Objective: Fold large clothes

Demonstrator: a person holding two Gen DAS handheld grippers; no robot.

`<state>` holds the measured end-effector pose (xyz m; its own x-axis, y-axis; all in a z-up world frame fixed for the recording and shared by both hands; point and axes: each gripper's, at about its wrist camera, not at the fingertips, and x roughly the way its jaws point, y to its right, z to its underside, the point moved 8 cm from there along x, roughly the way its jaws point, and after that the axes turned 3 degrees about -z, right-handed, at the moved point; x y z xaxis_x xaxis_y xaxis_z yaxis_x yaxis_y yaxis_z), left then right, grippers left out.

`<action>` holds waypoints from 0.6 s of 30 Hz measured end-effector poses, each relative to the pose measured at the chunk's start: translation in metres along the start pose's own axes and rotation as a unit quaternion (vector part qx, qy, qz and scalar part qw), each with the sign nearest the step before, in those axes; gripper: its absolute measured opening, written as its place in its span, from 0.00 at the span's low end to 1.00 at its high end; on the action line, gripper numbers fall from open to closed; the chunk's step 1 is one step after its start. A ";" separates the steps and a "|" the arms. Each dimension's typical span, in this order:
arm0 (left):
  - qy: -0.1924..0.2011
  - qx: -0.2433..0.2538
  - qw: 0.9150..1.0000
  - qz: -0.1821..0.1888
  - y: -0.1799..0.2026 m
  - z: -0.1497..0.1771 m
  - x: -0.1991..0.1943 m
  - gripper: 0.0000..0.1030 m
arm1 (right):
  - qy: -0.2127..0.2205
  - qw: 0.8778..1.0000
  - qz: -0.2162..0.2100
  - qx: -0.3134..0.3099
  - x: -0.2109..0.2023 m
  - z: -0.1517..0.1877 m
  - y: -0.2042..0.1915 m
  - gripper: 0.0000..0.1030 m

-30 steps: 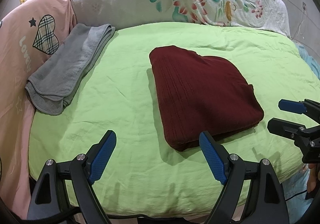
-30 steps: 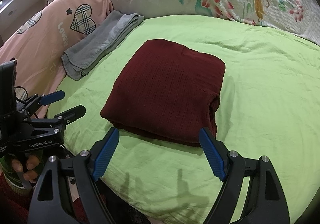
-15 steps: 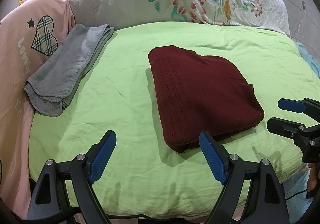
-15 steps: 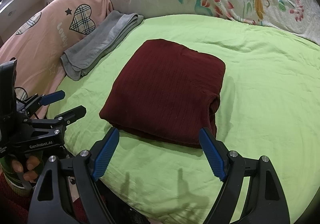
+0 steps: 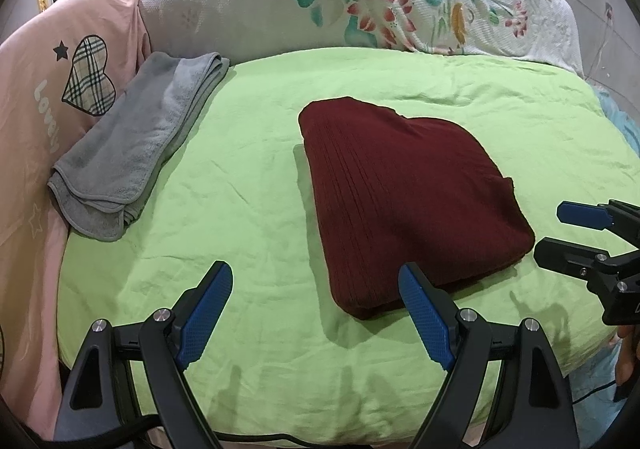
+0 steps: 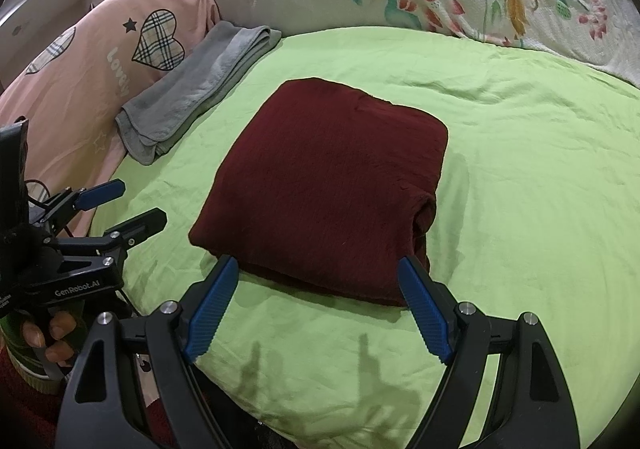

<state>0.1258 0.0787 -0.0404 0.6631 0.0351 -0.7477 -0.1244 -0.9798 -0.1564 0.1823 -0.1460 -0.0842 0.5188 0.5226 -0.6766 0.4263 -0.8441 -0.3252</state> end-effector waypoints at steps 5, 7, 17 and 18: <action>-0.001 0.000 1.000 0.000 0.001 -0.002 0.003 0.83 | 0.001 1.000 0.002 0.004 0.003 -0.005 0.006 0.80; -0.002 -0.001 1.000 0.000 0.001 -0.002 0.003 0.83 | 0.001 1.000 0.002 0.004 0.005 -0.006 0.007 0.80; -0.008 -0.006 1.000 -0.007 -0.002 -0.013 0.015 0.83 | -0.003 1.000 0.003 0.006 0.015 -0.013 0.016 0.80; -0.008 -0.006 1.000 -0.009 -0.003 -0.014 0.017 0.83 | -0.003 1.000 0.003 0.006 0.015 -0.014 0.017 0.80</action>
<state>0.1477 0.0794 -0.0431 0.6531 0.0558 -0.7552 -0.1039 -0.9812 -0.1624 0.2078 -0.1506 -0.0911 0.5159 0.5175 -0.6827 0.4142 -0.8483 -0.3300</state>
